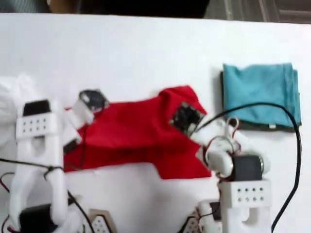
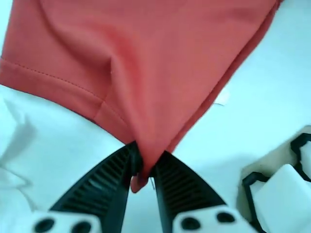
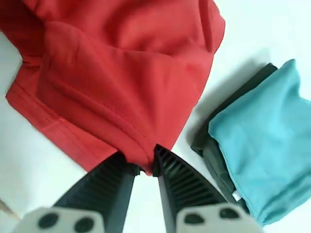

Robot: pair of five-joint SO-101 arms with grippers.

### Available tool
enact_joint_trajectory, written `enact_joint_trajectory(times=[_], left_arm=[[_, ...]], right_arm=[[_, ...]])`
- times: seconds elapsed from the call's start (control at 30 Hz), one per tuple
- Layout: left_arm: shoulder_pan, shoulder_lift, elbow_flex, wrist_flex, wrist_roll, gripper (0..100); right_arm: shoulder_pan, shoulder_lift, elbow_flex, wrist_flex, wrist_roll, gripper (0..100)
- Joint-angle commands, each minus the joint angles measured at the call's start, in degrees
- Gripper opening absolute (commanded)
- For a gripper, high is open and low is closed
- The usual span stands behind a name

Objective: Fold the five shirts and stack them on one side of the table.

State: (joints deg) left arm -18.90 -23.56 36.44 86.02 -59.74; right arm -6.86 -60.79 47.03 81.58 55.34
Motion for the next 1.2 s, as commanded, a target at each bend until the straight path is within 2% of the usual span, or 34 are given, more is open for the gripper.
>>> enact_joint_trajectory(times=[0.0,0.2,0.53,0.73,0.87,1.17], left_arm=[[-0.35,-2.99,3.38,-0.88,-0.44,2],[-1.67,-2.9,11.65,-7.38,-0.44,2],[-1.76,-2.9,15.6,-7.74,-2.37,2],[-1.76,-2.81,15.6,-7.74,-2.37,2],[-1.76,-2.73,15.78,-7.65,-2.37,2],[-1.67,-2.73,20.88,-10.2,-2.46,4]], right_arm=[[0.57,-4.09,2.11,2.33,1.76,2.1],[0.57,-8.75,9.41,2.33,1.85,2.1],[0.66,-12.97,14.59,2.33,2.64,2.1],[2.68,-13.05,24.62,-3.82,7.38,2.1],[5.67,-13.05,27.25,-8.22,7.91,2.1],[6.11,-13.49,32.09,-11.65,7.82,2.5]])
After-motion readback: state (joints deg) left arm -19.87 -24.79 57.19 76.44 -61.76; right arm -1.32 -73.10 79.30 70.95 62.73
